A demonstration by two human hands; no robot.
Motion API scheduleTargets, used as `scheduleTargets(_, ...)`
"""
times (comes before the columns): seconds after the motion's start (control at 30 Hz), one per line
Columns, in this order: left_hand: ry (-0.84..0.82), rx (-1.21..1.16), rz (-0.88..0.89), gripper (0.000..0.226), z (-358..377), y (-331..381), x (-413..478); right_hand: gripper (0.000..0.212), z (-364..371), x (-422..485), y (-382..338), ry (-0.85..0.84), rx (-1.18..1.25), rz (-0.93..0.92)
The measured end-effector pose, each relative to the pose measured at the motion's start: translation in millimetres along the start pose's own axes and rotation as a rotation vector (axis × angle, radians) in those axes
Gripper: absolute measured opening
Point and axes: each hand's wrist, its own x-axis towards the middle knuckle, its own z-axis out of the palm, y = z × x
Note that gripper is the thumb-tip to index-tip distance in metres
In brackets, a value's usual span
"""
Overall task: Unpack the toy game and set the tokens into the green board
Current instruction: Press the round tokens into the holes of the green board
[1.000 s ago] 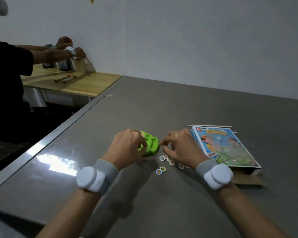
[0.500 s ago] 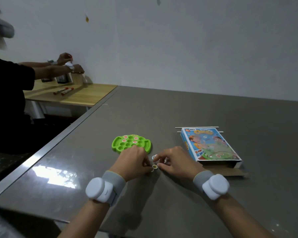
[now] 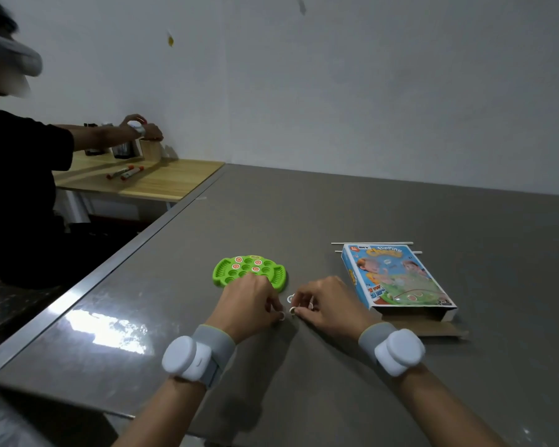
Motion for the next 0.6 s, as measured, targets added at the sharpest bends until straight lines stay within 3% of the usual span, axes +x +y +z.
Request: scheduleTargets(0.6,0.188,0.154,-0.234,0.019,-27,-72,20,0.014,20,68,-27,0.215,-0.063,-0.064)
